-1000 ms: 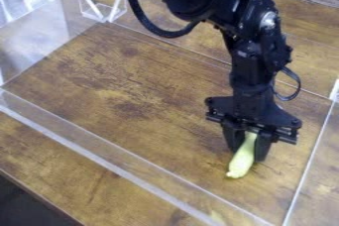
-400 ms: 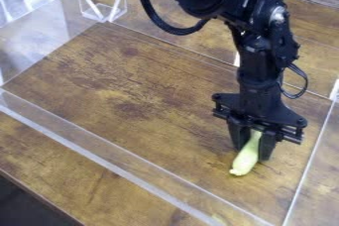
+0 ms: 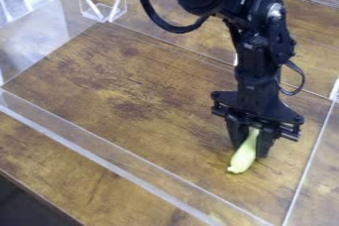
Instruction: Move the green spoon to the right
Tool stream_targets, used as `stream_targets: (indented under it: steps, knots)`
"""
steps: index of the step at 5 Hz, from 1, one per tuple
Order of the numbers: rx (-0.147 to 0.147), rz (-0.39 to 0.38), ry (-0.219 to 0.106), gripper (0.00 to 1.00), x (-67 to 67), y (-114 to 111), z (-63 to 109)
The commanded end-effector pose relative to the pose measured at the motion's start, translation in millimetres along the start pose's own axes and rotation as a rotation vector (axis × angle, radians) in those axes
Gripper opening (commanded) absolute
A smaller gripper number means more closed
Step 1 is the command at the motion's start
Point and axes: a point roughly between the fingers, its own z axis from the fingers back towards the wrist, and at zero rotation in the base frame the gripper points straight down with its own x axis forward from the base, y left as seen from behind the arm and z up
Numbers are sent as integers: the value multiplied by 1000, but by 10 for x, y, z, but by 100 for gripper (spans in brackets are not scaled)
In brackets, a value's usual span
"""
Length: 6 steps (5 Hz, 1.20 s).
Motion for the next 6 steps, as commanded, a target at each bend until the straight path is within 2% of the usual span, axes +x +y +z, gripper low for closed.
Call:
stream_targets:
  steps: [1, 6]
  knots:
    - [-12, 16, -47, 0, 126, 63, 154]
    - [-7, 15, 3, 0, 134, 148, 131]
